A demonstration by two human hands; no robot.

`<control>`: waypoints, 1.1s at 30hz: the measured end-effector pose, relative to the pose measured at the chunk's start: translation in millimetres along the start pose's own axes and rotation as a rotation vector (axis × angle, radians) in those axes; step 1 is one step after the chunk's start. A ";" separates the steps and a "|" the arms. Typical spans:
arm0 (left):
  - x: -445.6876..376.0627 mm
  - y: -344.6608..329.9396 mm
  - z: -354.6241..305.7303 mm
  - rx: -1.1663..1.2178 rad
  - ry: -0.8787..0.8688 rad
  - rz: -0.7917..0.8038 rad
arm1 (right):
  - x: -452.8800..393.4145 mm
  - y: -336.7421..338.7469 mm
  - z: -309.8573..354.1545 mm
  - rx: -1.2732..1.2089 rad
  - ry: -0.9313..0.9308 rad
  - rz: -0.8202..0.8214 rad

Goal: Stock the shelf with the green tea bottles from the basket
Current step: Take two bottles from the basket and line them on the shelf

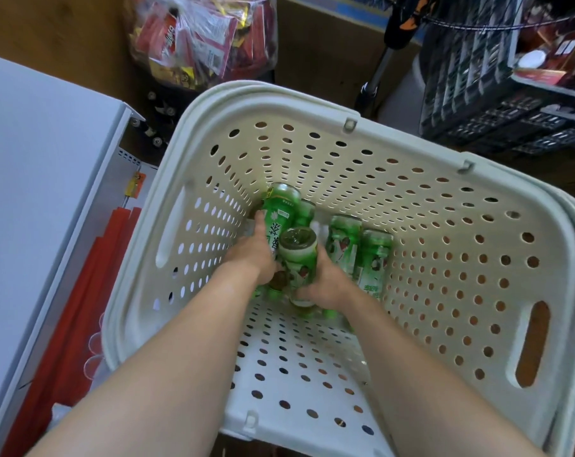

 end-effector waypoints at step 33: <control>92.5 55.6 -22.5 0.184 -0.258 -0.450 | 114.3 89.1 26.4 0.080 0.239 -0.660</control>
Point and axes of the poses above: each hand's wrist, its own x-axis away from the middle knuckle, its own y-axis out of the back of the hand, z = x × y, the point moved 2 cm from there along -x, towards the middle knuckle
